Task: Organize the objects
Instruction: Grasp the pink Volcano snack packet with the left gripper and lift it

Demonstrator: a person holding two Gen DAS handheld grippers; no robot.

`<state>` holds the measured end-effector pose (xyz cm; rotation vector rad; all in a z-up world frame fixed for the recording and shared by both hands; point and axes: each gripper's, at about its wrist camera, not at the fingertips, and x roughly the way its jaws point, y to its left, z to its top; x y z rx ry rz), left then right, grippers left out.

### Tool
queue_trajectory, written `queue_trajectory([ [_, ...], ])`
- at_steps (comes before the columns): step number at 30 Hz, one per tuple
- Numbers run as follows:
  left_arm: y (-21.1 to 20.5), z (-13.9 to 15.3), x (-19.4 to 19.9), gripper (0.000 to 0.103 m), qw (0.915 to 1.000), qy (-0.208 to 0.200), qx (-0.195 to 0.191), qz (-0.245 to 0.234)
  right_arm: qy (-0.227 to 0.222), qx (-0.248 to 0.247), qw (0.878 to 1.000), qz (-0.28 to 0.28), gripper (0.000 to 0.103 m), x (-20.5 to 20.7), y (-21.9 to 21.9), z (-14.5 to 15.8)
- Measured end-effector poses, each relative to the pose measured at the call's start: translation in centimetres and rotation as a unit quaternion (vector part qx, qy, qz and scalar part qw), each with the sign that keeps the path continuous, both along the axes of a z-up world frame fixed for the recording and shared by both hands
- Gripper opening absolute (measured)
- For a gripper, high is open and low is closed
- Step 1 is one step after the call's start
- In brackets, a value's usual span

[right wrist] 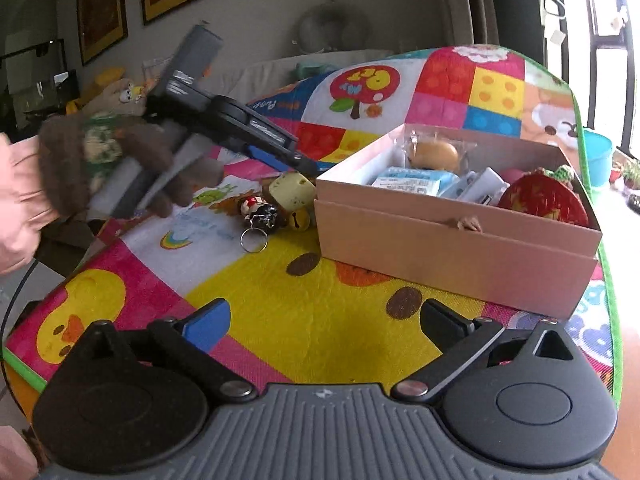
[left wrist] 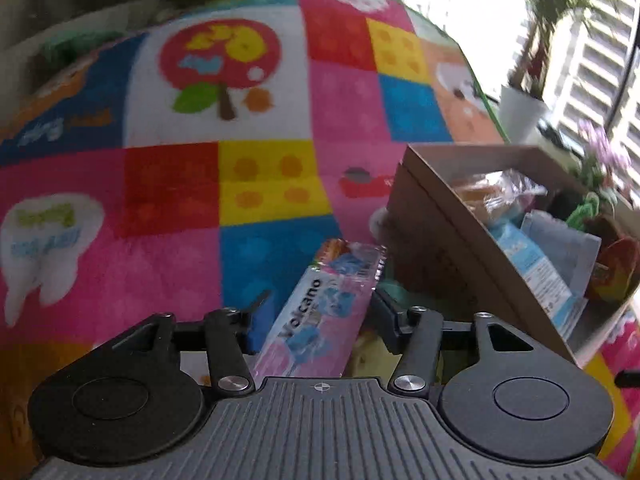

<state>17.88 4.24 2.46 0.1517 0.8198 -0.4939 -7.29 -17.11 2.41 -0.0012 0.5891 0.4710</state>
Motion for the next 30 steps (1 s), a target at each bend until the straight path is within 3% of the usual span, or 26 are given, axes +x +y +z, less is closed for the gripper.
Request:
queue_trajectory([
  [4, -0.8, -1.4, 1.5, 0.055, 0.9993, 0.022, 0.028, 0.013, 0.012, 0.013, 1.000, 0.001, 0.103, 0.4, -0.3, -0.2],
  [9, 1.3, -1.2, 0.3, 0.047, 0.9971, 0.034, -0.021, 0.066, 0.043, 0.023, 0.999, -0.010, 0.103, 1.3, -0.6, -0.5],
  [18, 9.0, -0.7, -12.9, 0.046, 0.9837, 0.048, -0.128, 0.117, 0.062, -0.006, 0.998, -0.028, 0.103, 1.8, 0.3, -0.9],
  [20, 10.0, -0.6, -15.5, 0.046, 0.9810, 0.049, -0.138, 0.128, 0.066, -0.019, 0.997, -0.035, 0.103, 1.9, 0.8, -0.9],
  [23, 11.0, -0.9, -18.9, 0.046, 0.9779, 0.036, -0.127, 0.162, 0.064, -0.082, 0.994, -0.036, 0.103, 1.8, 2.7, -1.0],
  [27, 12.4, -0.8, -21.5, 0.046, 0.9675, 0.009, -0.142, 0.209, 0.070, -0.066, 0.995, 0.022, 0.103, 1.6, 4.6, -0.3],
  [30, 13.7, -0.7, -22.2, 0.046, 0.9575, 0.004, -0.180, 0.225, 0.035, -0.066, 0.995, 0.068, 0.103, 0.7, 7.1, 1.0],
])
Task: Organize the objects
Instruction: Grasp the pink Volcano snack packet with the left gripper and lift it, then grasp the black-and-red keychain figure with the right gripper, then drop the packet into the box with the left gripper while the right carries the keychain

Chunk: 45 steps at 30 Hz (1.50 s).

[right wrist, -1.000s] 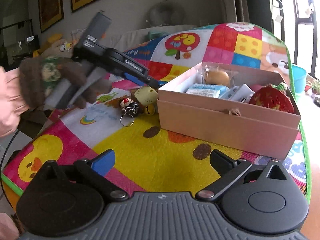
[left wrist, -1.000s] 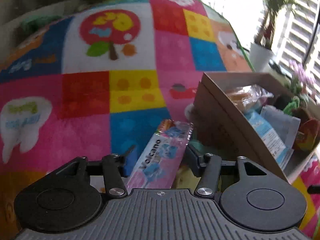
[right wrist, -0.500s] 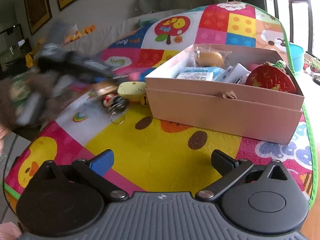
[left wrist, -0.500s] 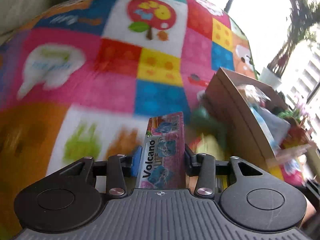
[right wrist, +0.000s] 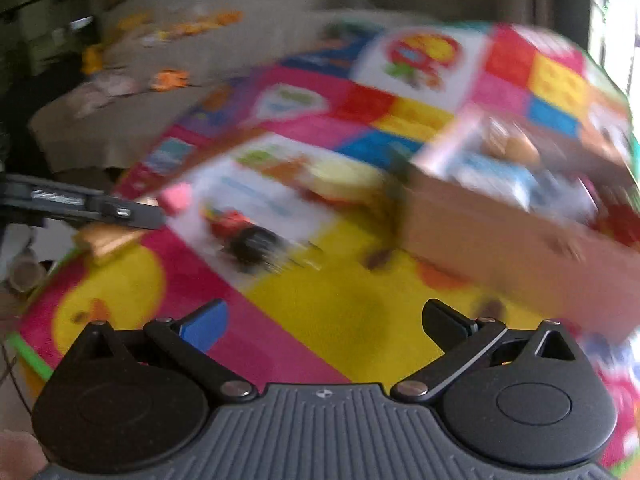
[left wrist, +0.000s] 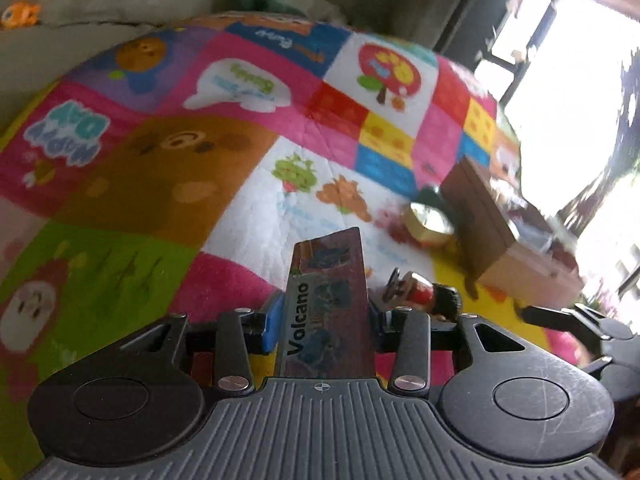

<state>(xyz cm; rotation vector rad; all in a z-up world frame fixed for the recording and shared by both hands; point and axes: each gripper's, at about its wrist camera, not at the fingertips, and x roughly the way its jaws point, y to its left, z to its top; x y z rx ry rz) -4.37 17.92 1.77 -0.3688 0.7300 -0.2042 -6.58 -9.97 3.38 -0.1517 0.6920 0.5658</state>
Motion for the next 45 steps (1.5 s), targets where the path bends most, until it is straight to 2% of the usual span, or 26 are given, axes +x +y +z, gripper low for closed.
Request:
queue_trajectory([
  [3, 0.1, -0.1, -0.3, 0.046, 1.0000, 0.000, 0.000, -0.005, -0.033, -0.024, 0.998, 0.042, 0.102, -0.2, 3.0, 0.6],
  [5, -0.2, -0.4, -0.6, 0.046, 0.9999, 0.004, -0.003, -0.014, -0.043, -0.039, 0.997, 0.053, 0.095, 0.3, 4.6, 0.4],
  [7, -0.5, -0.8, -0.8, 0.046, 0.9997, 0.005, -0.009, -0.022, -0.037, -0.051, 0.996, 0.061, 0.079, 1.0, 5.8, -0.1],
  [8, -0.7, -0.9, -1.0, 0.046, 0.9997, 0.004, -0.008, -0.024, -0.031, -0.059, 0.996, 0.060, 0.075, 1.6, 6.3, -0.3],
  [9, -0.9, -0.9, -1.1, 0.046, 0.9997, 0.002, -0.005, -0.026, -0.030, -0.068, 0.996, 0.057, 0.068, 1.9, 6.7, -0.5],
  [10, -1.0, -0.8, -1.3, 0.046, 0.9996, 0.000, -0.005, -0.029, -0.031, -0.080, 0.995, 0.049, 0.067, 2.0, 6.8, -0.8],
  [16, -1.4, -0.9, -1.7, 0.046, 0.9993, -0.001, -0.011, -0.037, -0.087, -0.134, 0.986, -0.041, 0.067, 2.1, 3.8, -0.5],
  [20, -1.8, -1.0, -1.7, 0.046, 0.9992, -0.002, -0.013, -0.038, -0.069, -0.072, 0.995, -0.012, 0.071, 1.1, 2.2, 1.0],
  [22, -1.9, -0.8, -1.8, 0.046, 0.9993, -0.004, -0.009, -0.036, -0.070, -0.056, 0.996, 0.005, 0.077, 0.8, 2.9, 1.1],
  [28, -0.9, 0.1, -2.3, 0.046, 0.9998, -0.015, 0.003, -0.014, -0.044, -0.036, 0.998, 0.015, 0.079, 2.3, 6.9, -0.4],
  [30, -0.5, 0.3, -2.4, 0.046, 0.9998, -0.015, 0.004, -0.008, -0.025, -0.026, 0.999, 0.010, 0.078, 3.3, 7.4, -0.7],
  [31, -0.4, 0.3, -2.4, 0.046, 0.9999, -0.014, 0.004, -0.006, -0.018, -0.025, 1.000, 0.005, 0.070, 3.8, 7.6, -0.8],
  [33, -0.2, 0.2, -2.5, 0.046, 0.9999, -0.011, 0.005, -0.004, -0.009, -0.028, 1.000, 0.001, 0.066, 4.2, 7.6, -0.6],
  [37, -0.7, 0.2, -2.4, 0.046, 0.9999, -0.006, 0.005, -0.010, -0.034, -0.011, 0.999, -0.001, 0.066, 2.4, 5.3, 1.3],
  [40, -1.9, 0.8, -2.1, 0.046, 0.9995, -0.009, 0.004, -0.030, -0.047, 0.020, 0.999, -0.004, 0.066, 0.0, 2.1, 3.8],
  [45, -5.8, 4.1, -0.3, 0.046, 0.9953, -0.038, 0.003, -0.089, -0.099, 0.049, 0.993, -0.036, 0.066, -4.2, -4.1, 7.0],
])
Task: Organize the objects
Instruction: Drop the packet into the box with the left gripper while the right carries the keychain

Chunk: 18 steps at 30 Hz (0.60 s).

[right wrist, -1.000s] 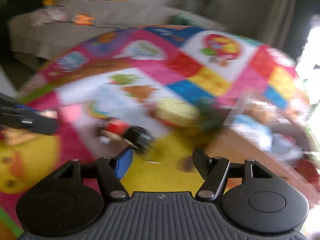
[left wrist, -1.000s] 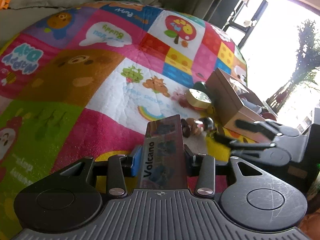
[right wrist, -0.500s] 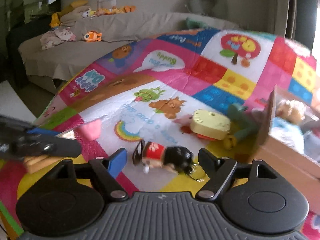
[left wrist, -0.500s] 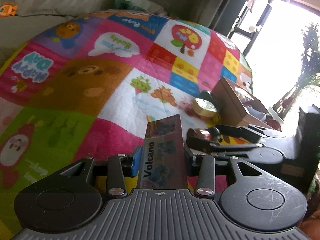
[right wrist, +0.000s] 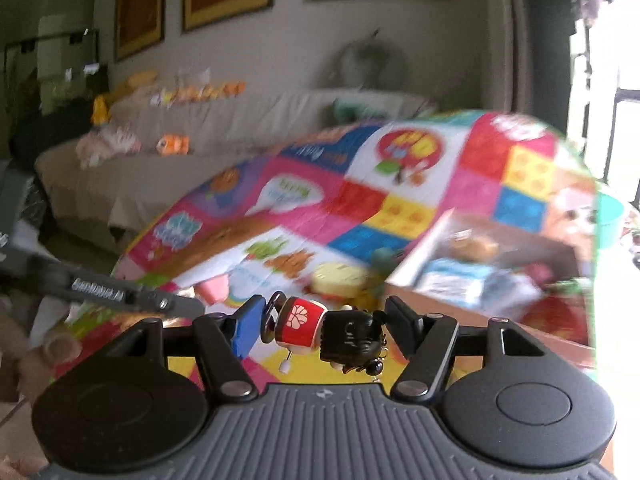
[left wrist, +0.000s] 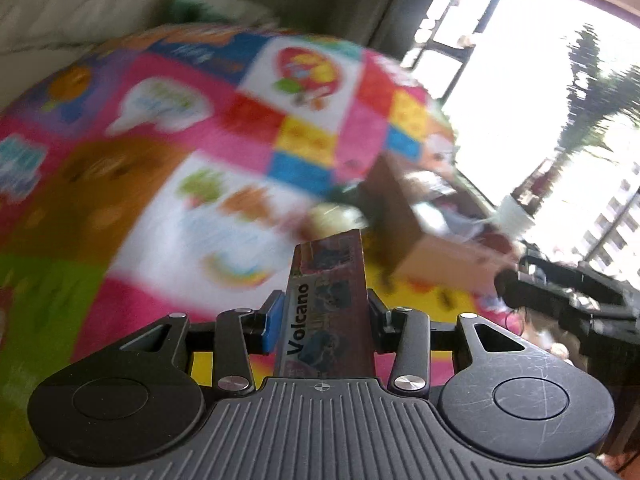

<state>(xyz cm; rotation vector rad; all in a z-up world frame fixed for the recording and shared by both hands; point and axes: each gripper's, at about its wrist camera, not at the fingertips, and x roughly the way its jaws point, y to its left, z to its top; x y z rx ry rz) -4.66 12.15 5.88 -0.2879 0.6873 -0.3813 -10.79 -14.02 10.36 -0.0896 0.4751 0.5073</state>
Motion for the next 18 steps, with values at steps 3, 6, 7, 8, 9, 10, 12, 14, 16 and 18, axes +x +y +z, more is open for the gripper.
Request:
queue_trajectory([
  [3, -3.7, 2.7, 2.4, 0.046, 0.9986, -0.033, 0.010, -0.040, -0.024, 0.007, 0.999, -0.033, 0.066, -1.3, -2.8, 0.5],
  [6, -8.3, 4.3, 5.5, 0.046, 0.9964, -0.051, 0.016, -0.066, -0.036, 0.018, 0.998, -0.056, 0.066, -1.8, -4.6, 0.2],
  [7, -9.8, 4.5, 6.7, 0.046, 0.9962, -0.051, 0.011, -0.070, -0.035, 0.025, 0.997, -0.061, 0.066, -1.8, -5.1, -0.1],
  [8, -11.2, 4.5, 8.0, 0.046, 0.9963, -0.047, 0.004, -0.072, -0.031, 0.033, 0.997, -0.065, 0.066, -1.7, -5.6, -0.3],
  [9, -12.6, 4.3, 9.3, 0.046, 0.9965, -0.041, -0.007, -0.072, -0.029, 0.039, 0.996, -0.068, 0.066, -1.7, -6.0, -0.6],
  [10, -14.0, 4.0, 10.6, 0.046, 0.9970, -0.035, -0.019, -0.067, -0.027, 0.042, 0.996, -0.073, 0.066, -1.6, -6.4, -0.9],
  [12, -16.5, 3.2, 13.1, 0.046, 0.9973, -0.026, -0.037, -0.057, -0.025, 0.048, 0.995, -0.083, 0.066, -1.6, -7.2, -1.5],
  [14, -18.5, 2.0, 14.8, 0.046, 0.9979, -0.019, -0.042, -0.045, -0.021, 0.054, 0.994, -0.093, 0.066, -1.6, -8.1, -1.9],
  [16, -20.1, 0.6, 16.1, 0.046, 0.9990, 0.003, -0.024, -0.038, -0.018, 0.059, 0.993, -0.101, 0.066, -1.6, -8.9, -2.3],
  [18, -20.9, -0.6, 16.6, 0.048, 0.9991, 0.027, -0.015, -0.031, -0.016, 0.061, 0.992, -0.108, 0.066, -1.6, -9.6, -2.7],
])
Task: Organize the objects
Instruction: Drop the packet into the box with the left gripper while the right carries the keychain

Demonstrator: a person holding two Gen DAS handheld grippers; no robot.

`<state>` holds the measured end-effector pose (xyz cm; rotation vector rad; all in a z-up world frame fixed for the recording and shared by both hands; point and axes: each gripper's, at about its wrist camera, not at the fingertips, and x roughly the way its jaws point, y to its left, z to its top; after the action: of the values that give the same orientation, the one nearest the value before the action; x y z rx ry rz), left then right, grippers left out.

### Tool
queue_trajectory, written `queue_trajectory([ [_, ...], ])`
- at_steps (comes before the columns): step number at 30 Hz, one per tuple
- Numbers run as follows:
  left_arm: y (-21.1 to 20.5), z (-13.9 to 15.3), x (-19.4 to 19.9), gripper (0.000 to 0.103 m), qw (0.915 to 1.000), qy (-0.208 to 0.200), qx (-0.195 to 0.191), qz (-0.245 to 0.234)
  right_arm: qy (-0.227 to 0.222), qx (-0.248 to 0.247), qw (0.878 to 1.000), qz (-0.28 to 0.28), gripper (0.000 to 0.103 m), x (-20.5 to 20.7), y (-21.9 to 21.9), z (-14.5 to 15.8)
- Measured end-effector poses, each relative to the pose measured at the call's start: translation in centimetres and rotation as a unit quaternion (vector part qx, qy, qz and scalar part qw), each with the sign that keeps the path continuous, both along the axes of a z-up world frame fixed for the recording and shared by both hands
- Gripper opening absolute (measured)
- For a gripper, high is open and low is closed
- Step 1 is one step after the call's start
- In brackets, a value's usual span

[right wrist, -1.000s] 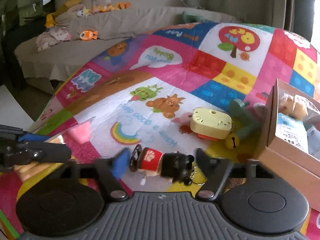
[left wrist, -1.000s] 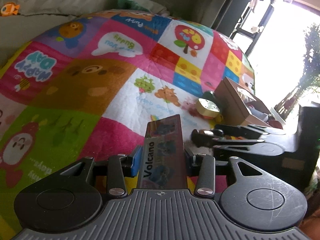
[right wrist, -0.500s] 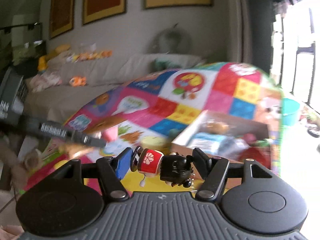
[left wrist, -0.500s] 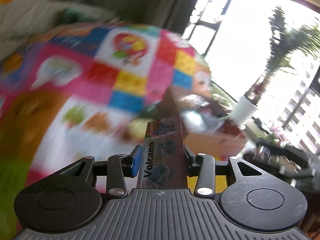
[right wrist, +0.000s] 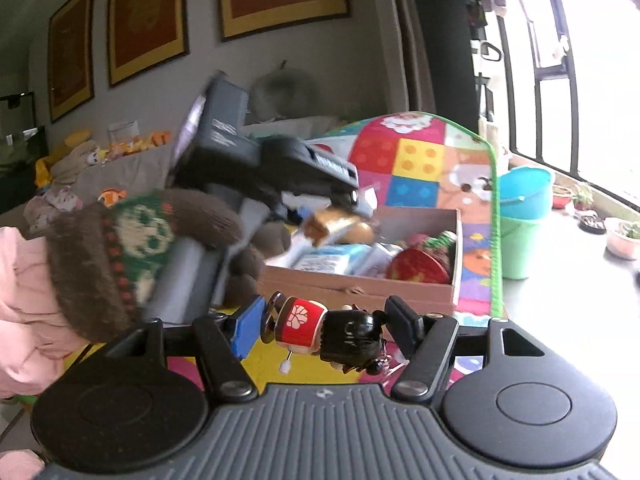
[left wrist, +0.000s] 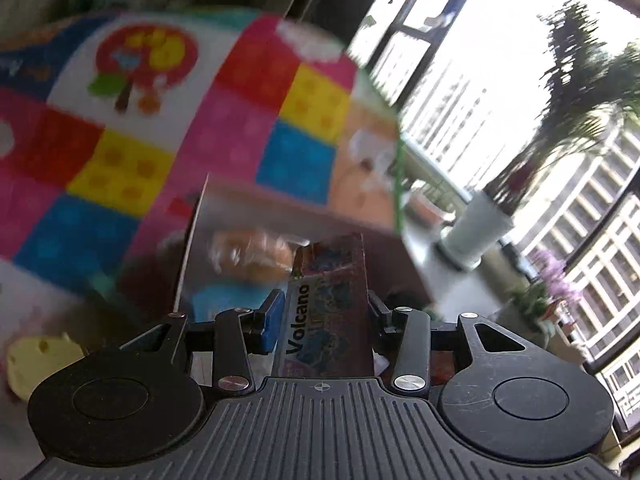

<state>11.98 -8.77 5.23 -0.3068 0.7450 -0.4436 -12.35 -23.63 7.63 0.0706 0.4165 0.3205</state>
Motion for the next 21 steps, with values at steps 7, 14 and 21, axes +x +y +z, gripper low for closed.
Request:
queue_trajectory([
  [7, 1.6, 0.9, -1.4, 0.046, 0.9997, -0.023, -0.003, -0.002, 0.015, 0.014, 1.000, -0.004, 0.066, 0.6, -0.9, -1.6],
  [14, 2.2, 2.7, -2.5, 0.045, 0.9959, -0.023, -0.068, -0.054, 0.022, 0.031, 0.999, 0.000, 0.066, 0.9, -0.8, -2.0],
  [21, 0.4, -0.6, -1.5, 0.042, 0.9943, 0.028, -0.065, -0.080, 0.015, 0.012, 1.000, -0.016, 0.066, 0.1, -1.1, -1.0],
])
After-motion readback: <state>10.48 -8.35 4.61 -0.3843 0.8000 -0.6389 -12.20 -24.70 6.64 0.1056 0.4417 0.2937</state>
